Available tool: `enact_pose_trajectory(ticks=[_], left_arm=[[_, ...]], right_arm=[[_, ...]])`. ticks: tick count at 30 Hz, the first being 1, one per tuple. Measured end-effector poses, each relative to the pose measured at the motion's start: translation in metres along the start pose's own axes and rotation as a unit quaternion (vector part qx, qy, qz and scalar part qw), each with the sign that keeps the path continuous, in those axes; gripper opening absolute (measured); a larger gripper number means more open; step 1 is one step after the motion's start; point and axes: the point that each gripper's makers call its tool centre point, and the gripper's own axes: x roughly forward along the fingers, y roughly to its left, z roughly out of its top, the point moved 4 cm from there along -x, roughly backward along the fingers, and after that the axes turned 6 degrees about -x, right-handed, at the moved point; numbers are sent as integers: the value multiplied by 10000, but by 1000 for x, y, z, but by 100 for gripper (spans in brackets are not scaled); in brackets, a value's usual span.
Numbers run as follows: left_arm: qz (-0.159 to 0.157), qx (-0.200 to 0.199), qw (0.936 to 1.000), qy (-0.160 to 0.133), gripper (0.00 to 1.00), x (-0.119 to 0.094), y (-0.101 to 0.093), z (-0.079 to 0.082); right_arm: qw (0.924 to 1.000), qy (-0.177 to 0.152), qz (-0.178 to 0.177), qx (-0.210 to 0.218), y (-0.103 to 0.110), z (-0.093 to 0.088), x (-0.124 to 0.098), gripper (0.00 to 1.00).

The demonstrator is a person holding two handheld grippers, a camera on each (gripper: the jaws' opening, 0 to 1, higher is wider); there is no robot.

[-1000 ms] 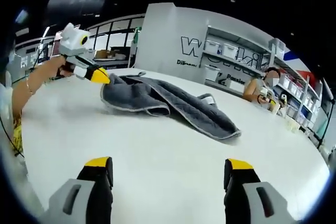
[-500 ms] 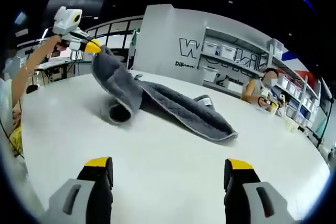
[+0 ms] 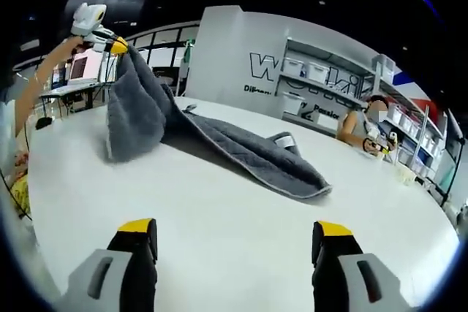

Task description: Fold the towel on the table until its edges align and the towel forms a compact rectangular stack.

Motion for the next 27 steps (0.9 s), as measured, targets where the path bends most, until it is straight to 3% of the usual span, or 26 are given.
enact_pose_trajectory(ticks=[5,10,14,19,27], left_arm=[[349,429,9984,96,5,2,27,4],[759,1036,9917,70,4,6,54,19],[736,1049,9917,73,4,8,62,28],[461,913,9947,56,4,-1,55,25],[-215,760,9968,118,4,-34,14,6]], right_arm=[[10000,-14,34,-18,3,2,3,91],[10000,0,58,3,5,1,5,91],[10000,27,-5,51,2,-3,3,91],[9999,50,-44,113,-1,-7,2,91],[9999,92,3,89,0,-8,4,91]])
